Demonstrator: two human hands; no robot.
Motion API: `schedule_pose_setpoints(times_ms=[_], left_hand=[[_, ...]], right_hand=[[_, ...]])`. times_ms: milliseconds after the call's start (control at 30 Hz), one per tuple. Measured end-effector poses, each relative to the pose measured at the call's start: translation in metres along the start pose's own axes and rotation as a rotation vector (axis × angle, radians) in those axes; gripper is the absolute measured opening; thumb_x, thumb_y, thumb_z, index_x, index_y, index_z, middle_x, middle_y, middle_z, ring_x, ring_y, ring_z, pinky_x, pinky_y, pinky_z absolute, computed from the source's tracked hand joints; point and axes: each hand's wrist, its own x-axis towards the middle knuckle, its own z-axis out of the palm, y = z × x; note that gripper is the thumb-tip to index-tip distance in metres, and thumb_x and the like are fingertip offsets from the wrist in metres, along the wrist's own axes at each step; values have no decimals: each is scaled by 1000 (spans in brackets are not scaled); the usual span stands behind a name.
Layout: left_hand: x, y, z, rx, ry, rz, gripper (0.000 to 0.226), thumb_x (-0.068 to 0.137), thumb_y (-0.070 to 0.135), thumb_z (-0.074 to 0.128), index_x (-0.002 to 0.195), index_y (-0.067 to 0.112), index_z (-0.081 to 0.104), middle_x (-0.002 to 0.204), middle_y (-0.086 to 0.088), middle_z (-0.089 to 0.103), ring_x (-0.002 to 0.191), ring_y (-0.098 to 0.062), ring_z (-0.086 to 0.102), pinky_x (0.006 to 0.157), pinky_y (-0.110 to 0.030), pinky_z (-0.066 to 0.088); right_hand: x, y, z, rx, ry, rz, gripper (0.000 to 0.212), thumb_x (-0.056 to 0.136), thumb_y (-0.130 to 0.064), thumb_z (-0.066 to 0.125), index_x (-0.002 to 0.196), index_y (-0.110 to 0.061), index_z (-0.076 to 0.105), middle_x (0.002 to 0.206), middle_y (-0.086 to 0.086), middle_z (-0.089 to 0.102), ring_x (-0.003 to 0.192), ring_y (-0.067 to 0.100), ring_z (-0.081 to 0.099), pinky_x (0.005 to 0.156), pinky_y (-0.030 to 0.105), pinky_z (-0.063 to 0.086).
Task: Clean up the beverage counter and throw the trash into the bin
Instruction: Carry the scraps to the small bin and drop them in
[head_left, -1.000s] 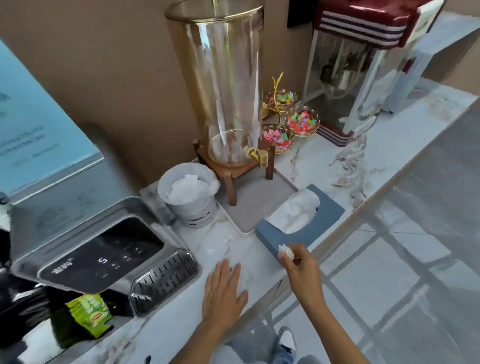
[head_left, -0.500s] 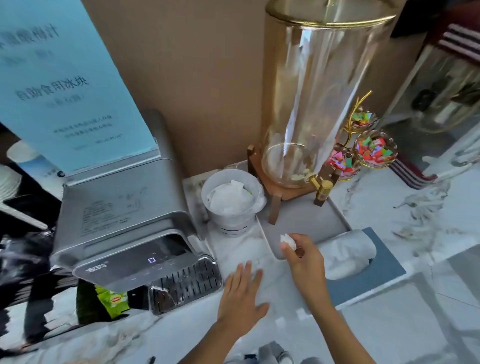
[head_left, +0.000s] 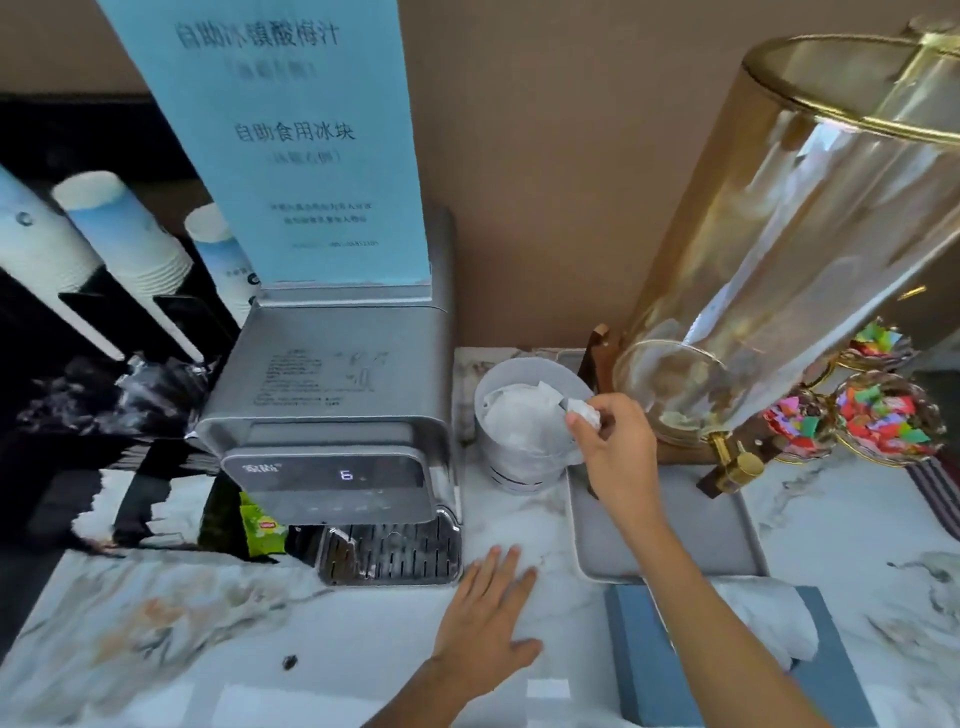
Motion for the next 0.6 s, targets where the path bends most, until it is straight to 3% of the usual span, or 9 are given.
schedule_pose_setpoints(times_ms=[133, 333, 500, 600], left_hand=[[-6, 9, 4, -6, 45, -108, 84, 84, 65, 32, 156, 31, 3, 165, 0, -19, 150, -25, -21, 121, -42, -9], [-12, 22, 6, 6, 71, -175, 83, 86, 65, 27, 157, 28, 3, 164, -1, -18, 150, -26, -20, 120, -41, -12], [-15, 25, 3, 19, 47, -197, 83, 88, 66, 28, 157, 29, 2, 163, -1, -18, 151, -29, -18, 119, -41, -12], [-16, 28, 2, 1, 85, -205, 81, 88, 65, 34, 157, 25, 17, 165, -6, 0, 152, -34, 1, 121, -46, 4]], right_hand=[[10, 8, 4, -54, -92, -33, 15, 85, -25, 71, 96, -17, 64, 99, 4, 59, 79, -1, 51, 67, 3, 36], [12, 13, 1, -61, -163, -40, 19, 85, -22, 71, 100, -13, 64, 104, 5, 60, 84, 13, 52, 74, 22, 37], [11, 9, -6, -6, -183, -9, 30, 86, -23, 71, 112, -10, 64, 112, 3, 60, 96, 12, 52, 85, 22, 38], [0, 7, -21, 52, -168, -7, 25, 87, -22, 69, 110, -14, 65, 107, -2, 60, 95, 10, 54, 83, 21, 40]])
